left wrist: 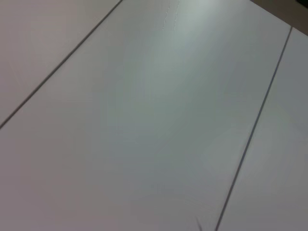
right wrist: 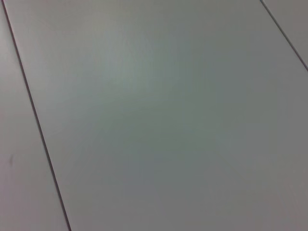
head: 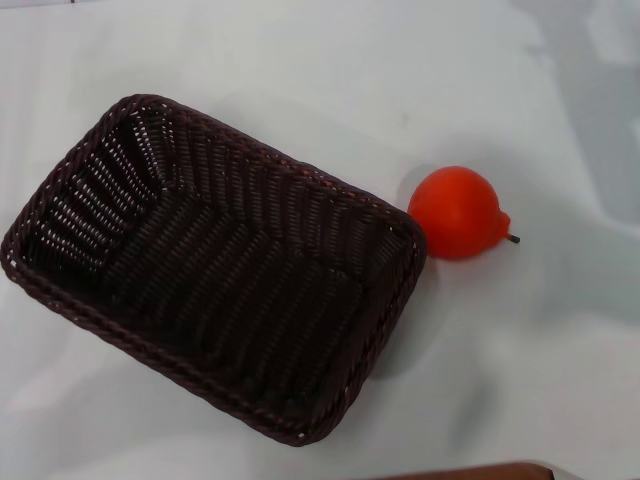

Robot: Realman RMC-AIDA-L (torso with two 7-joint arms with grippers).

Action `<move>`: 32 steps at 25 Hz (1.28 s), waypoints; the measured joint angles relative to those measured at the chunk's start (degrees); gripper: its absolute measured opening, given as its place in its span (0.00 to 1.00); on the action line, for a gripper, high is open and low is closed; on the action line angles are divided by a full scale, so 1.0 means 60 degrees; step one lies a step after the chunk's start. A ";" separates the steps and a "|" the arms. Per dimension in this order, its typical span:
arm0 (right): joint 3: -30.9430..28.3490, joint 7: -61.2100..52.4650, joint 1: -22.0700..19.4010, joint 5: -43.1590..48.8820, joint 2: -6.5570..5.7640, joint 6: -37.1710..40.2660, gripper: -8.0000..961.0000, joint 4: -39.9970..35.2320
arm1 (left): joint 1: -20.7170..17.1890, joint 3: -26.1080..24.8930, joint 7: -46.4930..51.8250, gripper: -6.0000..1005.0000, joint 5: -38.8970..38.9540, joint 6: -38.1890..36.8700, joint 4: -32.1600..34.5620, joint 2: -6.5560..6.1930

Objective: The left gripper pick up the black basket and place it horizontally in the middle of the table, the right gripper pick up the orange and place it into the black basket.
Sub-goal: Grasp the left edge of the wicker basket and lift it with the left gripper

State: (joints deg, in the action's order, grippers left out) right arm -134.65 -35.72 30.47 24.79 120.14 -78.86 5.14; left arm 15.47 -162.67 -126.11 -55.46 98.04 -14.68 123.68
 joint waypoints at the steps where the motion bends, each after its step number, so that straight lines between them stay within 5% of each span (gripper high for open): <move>1: 0.0000 -0.0037 0.0011 -0.0002 -0.0002 0.0015 0.98 0.0015 | 0.0008 0.0028 0.0043 0.90 0.0000 -0.0011 -0.0030 -0.0007; 9: 0.0000 -0.0220 0.0151 -0.0133 -0.0023 0.0248 0.98 0.0049 | 0.0137 0.0256 0.0438 0.90 -0.0037 -0.0166 -0.0289 -0.0087; 13: 0.0001 -0.0223 0.0200 -0.0133 -0.0014 0.0284 0.98 0.0052 | 0.0052 0.1389 0.1492 0.90 -0.0242 -0.0524 -0.0858 -0.0470; 20: -0.0005 -0.0228 0.0254 -0.0137 -0.0020 0.0452 0.98 0.0060 | 0.0007 0.4111 0.6260 0.89 -0.2879 -0.1362 -0.3438 -0.2298; 22: -0.0033 -0.0229 0.0272 -0.0144 -0.0024 0.0554 0.98 0.0067 | 0.0058 0.4335 0.7383 0.89 -0.3790 -0.1367 -0.4185 -0.2555; 27: -0.0165 -0.0229 0.0321 -0.0148 -0.0029 0.0888 0.98 0.0068 | 0.0185 0.4492 0.9872 0.89 -0.6278 -0.1256 -0.6524 -0.2588; 32: -0.0232 -0.0229 0.0333 -0.0147 -0.0021 0.0957 0.98 0.0068 | 0.0769 0.4619 1.1154 0.86 -0.8363 -0.0778 -0.7562 -0.2426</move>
State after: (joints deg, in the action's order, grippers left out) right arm -136.04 -37.09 32.47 23.90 120.01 -73.12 5.54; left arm 20.08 -134.96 -59.19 -105.64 93.37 -60.05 109.12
